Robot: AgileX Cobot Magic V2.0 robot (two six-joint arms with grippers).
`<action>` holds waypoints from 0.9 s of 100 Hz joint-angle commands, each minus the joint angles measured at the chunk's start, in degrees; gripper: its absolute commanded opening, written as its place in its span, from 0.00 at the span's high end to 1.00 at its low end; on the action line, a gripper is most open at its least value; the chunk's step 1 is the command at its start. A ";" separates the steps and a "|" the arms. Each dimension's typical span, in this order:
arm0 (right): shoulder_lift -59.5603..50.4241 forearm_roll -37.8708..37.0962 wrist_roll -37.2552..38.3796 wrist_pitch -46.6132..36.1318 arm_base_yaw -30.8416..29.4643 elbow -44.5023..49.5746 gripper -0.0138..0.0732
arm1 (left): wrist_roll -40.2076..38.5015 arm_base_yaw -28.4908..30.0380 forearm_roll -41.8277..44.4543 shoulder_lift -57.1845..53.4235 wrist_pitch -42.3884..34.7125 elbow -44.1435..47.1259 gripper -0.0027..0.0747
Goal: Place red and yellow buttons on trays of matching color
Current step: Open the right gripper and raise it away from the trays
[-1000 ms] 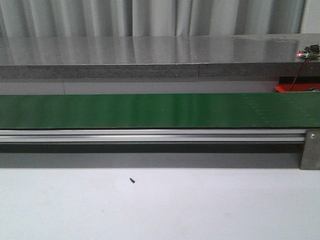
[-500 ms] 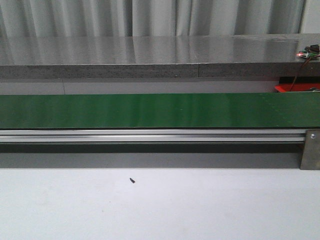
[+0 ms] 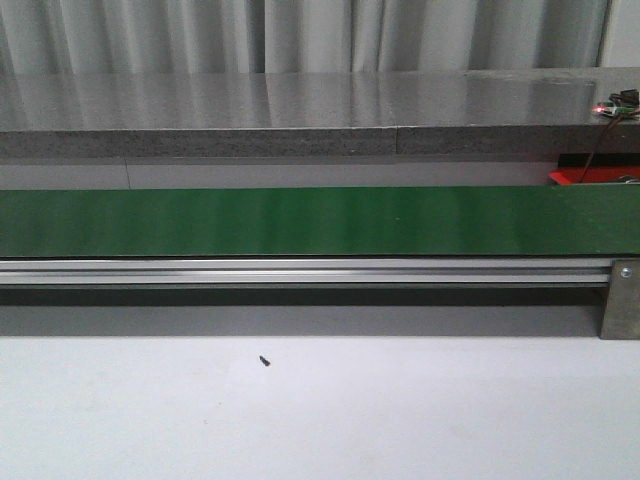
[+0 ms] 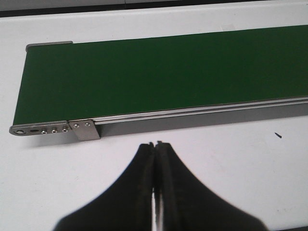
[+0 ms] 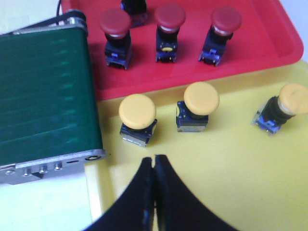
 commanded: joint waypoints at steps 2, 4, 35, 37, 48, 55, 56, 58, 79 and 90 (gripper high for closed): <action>-3.46 0.11 -2.03 -2.58 2.32 -1.25 0.92 | -0.16 -0.38 -1.37 0.09 -3.50 -1.44 0.99; -3.96 0.11 -2.17 -2.52 3.06 -1.25 0.92 | -0.16 -0.38 -1.37 0.09 -3.50 -1.44 0.99; -10.76 2.79 -2.18 -3.46 9.57 -0.95 0.92 | -0.16 -0.38 -1.37 0.09 -3.50 -1.44 0.99; -11.33 2.84 -2.18 -3.58 9.93 -0.83 0.92 | -0.16 -0.38 -1.37 0.09 -3.50 -1.44 0.99; -14.37 2.84 -2.18 -3.71 11.41 0.26 0.92 | -0.16 -0.38 -1.37 0.09 -3.50 -1.44 0.99; -16.46 3.08 -2.18 -3.83 12.03 1.04 0.92 | -0.16 -0.38 -1.37 0.09 -3.50 -1.44 0.99; -16.67 3.43 -2.18 -3.88 12.10 1.11 0.92 | -0.16 -0.38 -1.37 0.09 -3.50 -1.44 0.99; -17.42 3.43 -2.18 -4.08 12.15 1.31 0.92 | -0.16 -0.38 -1.37 0.09 -3.50 -1.44 0.99; -25.26 5.12 -2.18 -7.89 12.20 4.50 0.92 | -0.16 -0.38 -1.37 0.09 -3.50 -1.44 0.99; -28.78 7.07 -2.18 -8.96 12.20 6.36 0.92 | -0.16 -0.38 -1.37 0.09 -3.50 -1.44 0.99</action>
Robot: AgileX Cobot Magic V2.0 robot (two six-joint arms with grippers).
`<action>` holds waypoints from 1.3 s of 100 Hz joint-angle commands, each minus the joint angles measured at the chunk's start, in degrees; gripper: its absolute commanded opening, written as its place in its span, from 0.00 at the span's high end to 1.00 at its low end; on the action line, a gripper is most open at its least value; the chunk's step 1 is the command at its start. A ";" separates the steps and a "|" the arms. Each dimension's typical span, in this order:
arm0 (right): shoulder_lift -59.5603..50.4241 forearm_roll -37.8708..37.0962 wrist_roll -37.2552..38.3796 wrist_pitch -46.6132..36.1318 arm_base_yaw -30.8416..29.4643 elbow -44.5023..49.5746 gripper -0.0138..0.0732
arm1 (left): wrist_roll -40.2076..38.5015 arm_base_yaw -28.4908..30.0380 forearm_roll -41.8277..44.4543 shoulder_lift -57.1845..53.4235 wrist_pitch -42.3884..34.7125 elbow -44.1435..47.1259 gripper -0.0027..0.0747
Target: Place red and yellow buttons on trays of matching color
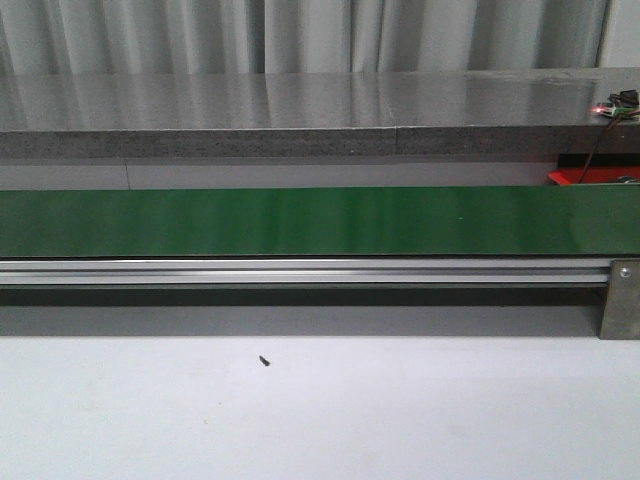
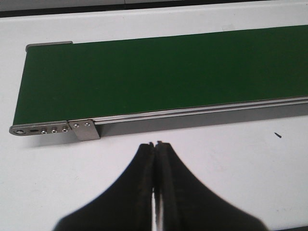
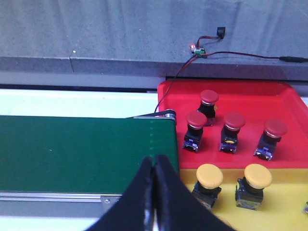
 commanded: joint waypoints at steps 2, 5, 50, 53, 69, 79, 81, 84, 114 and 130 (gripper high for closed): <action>-2.59 1.53 -0.62 -5.72 0.17 -0.20 0.92 | -0.16 -0.38 -1.37 0.09 -3.50 -1.44 0.99; -3.41 1.62 -0.62 -5.86 0.17 0.24 0.92 | -0.16 -0.38 -1.37 0.09 -3.50 -1.44 0.99; -12.91 -0.72 -0.97 -4.11 0.27 3.05 0.92 | -0.16 -0.38 -1.37 0.09 -3.50 -1.44 0.99; -13.08 -0.72 -1.04 -3.93 0.34 3.19 0.92 | -0.16 -0.38 -1.37 0.09 -3.50 -1.44 0.99; -13.13 -0.66 -1.04 -4.14 0.41 5.50 0.92 | -0.16 -0.38 -1.37 0.09 -3.50 -1.44 0.99; -13.13 -0.66 -1.04 -4.62 0.53 6.97 0.92 | -0.16 -0.38 -1.37 0.09 -3.50 -1.44 0.99; -13.13 -0.66 -1.04 -4.75 0.53 7.20 0.92 | -0.16 -0.38 -1.37 0.09 -3.50 -1.44 0.99; -13.13 -0.66 -1.04 -5.06 0.53 7.54 0.92 | -0.16 -0.38 -1.37 0.09 -3.50 -1.44 0.99; -16.50 -0.91 -0.98 -24.19 0.53 17.52 0.92 | -0.16 -0.38 -1.37 0.09 -3.50 -1.44 0.99; -20.46 -1.22 0.00 -26.96 0.53 23.56 0.92 | -0.16 -0.38 -1.37 0.09 -3.50 -1.44 0.99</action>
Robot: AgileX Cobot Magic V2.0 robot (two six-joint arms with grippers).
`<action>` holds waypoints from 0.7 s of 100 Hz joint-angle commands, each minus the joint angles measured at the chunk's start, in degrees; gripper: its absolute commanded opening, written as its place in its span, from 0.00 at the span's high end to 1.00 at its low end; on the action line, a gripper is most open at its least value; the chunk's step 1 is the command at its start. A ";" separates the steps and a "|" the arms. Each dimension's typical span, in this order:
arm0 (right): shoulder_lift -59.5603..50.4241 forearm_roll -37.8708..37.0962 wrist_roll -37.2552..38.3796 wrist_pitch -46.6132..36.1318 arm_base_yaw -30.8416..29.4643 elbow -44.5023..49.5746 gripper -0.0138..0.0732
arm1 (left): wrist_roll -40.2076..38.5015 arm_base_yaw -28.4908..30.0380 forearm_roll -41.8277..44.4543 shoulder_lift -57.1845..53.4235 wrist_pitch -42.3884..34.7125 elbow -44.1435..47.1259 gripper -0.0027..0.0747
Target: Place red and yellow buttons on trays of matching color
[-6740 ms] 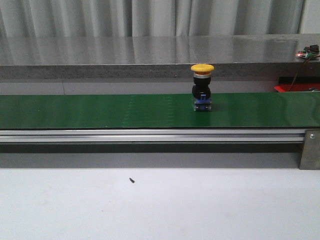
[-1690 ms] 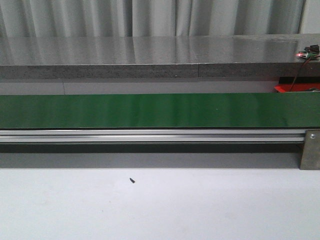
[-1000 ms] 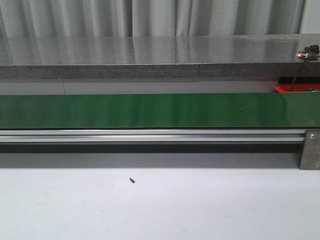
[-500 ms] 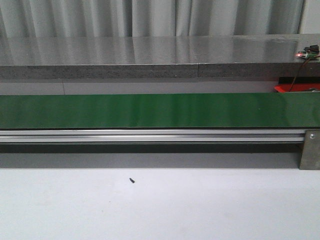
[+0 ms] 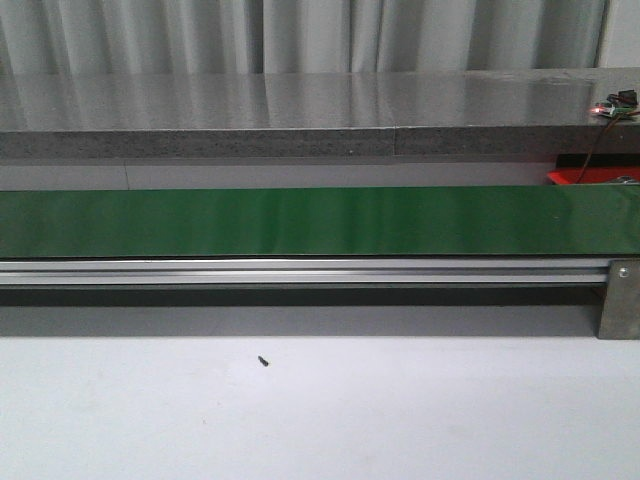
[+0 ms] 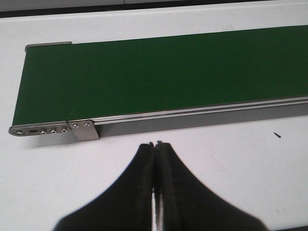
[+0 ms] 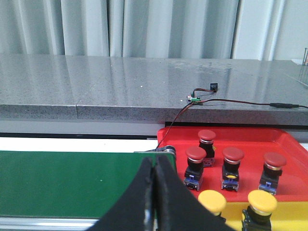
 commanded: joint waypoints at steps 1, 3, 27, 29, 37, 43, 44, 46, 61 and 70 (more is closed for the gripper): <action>-1.72 -1.29 0.39 -5.65 -0.02 1.07 0.92 | -0.16 -0.38 -1.37 0.09 -3.50 -1.44 0.99; -2.52 -1.60 0.39 -5.41 -0.02 1.67 0.92 | -0.16 -0.38 -1.37 0.09 -3.50 -1.44 0.99; -10.42 -2.58 1.97 -5.28 -0.02 8.43 0.92 | -0.16 -0.38 -1.37 0.09 -3.50 -1.44 0.99; -10.42 -2.58 1.99 -5.56 0.03 8.97 0.92 | -0.16 -0.38 -1.37 0.09 -3.50 -1.44 0.99; -10.35 -2.58 2.21 -3.49 0.16 9.41 0.92 | -0.16 -0.38 -1.37 0.09 -3.50 -1.44 0.99; -10.35 -2.58 2.21 -2.99 0.28 9.41 0.92 | -0.16 -0.38 -1.37 0.09 -3.50 -1.44 0.99; -10.35 -2.58 2.21 -2.99 0.28 9.41 0.92 | -0.16 -0.38 -1.37 0.09 -3.50 -1.44 0.99; -10.35 -2.58 2.21 -2.93 0.28 9.41 0.92 | -0.16 -0.38 -1.37 0.09 -3.50 -1.44 0.99; -10.35 -2.58 2.21 -3.60 0.28 9.35 0.92 | -0.16 -0.38 -1.37 0.09 -3.50 -1.44 0.99; -10.35 -2.58 2.21 -3.74 0.28 9.35 0.92 | -0.16 -0.38 -1.37 0.09 -3.50 -1.44 0.99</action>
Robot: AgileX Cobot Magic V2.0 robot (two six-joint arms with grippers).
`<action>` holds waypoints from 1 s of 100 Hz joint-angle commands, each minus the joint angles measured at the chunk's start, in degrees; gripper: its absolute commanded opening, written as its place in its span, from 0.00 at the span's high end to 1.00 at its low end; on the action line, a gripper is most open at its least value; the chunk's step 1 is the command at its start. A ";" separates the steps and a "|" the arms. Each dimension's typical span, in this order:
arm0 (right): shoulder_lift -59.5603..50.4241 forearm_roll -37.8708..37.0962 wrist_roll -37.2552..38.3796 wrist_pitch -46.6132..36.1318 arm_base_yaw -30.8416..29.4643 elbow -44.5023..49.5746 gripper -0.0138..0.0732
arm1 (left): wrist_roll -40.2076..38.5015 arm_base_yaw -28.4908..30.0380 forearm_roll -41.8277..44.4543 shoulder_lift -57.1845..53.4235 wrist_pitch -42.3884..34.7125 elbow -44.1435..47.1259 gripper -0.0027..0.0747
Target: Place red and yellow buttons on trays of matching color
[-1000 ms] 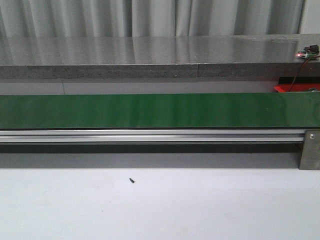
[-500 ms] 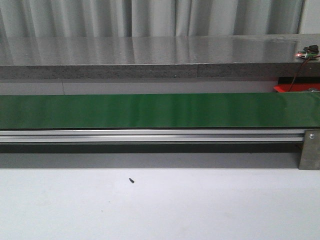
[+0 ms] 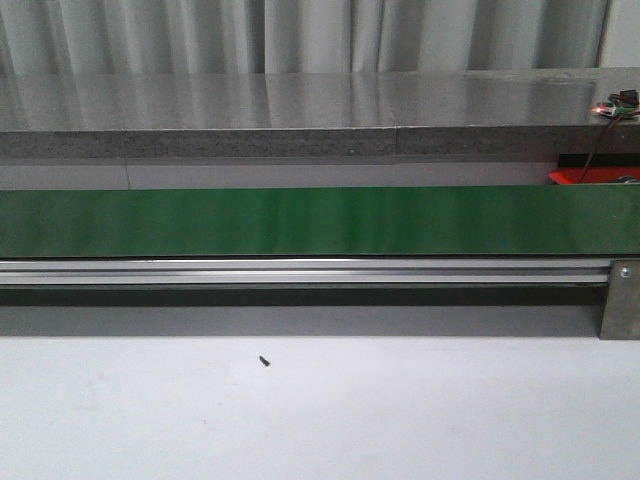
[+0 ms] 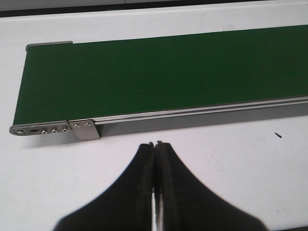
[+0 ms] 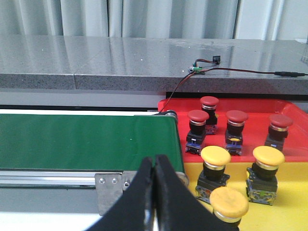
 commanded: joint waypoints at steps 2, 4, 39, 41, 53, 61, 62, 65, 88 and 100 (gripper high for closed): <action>-1.10 -0.43 0.22 -4.67 0.11 -0.95 0.92 | -0.16 -0.38 -1.37 0.09 -3.50 -1.44 0.99; -1.10 -0.43 0.22 -4.62 0.11 -0.95 0.92 | -0.16 -0.38 -1.47 0.09 -3.50 -1.44 0.99; -1.10 -0.43 0.22 -4.42 0.11 -0.95 0.92 | -0.16 -0.38 -1.47 0.09 -3.50 -1.44 0.99; -1.10 -0.43 0.22 -4.42 0.11 -0.95 0.92 | -0.16 -0.38 -1.47 0.09 -3.50 -1.44 0.99; -1.10 -0.43 0.22 -4.42 0.11 -0.95 0.92 | -0.16 -0.38 -1.47 0.09 -3.50 -1.44 0.99; -1.10 -0.43 0.22 -4.42 0.11 -0.95 0.92 | -0.16 -0.38 -1.47 0.09 -3.50 -1.44 0.99; -1.10 -0.43 0.22 -4.42 0.11 -0.95 0.92 | -0.16 -0.38 -1.47 0.09 -3.50 -1.44 0.99; -1.10 -0.43 0.22 -4.42 0.11 -0.95 0.92 | -0.16 -0.38 -1.47 0.09 -3.50 -1.44 0.99; -1.10 -0.43 0.22 -4.37 0.11 -0.95 0.92 | -0.16 -0.50 0.84 -1.06 -3.98 -0.94 0.99; -1.10 -0.43 0.22 -4.37 0.11 -0.95 0.92 | -1.60 -1.86 1.93 -2.54 -11.26 1.65 0.99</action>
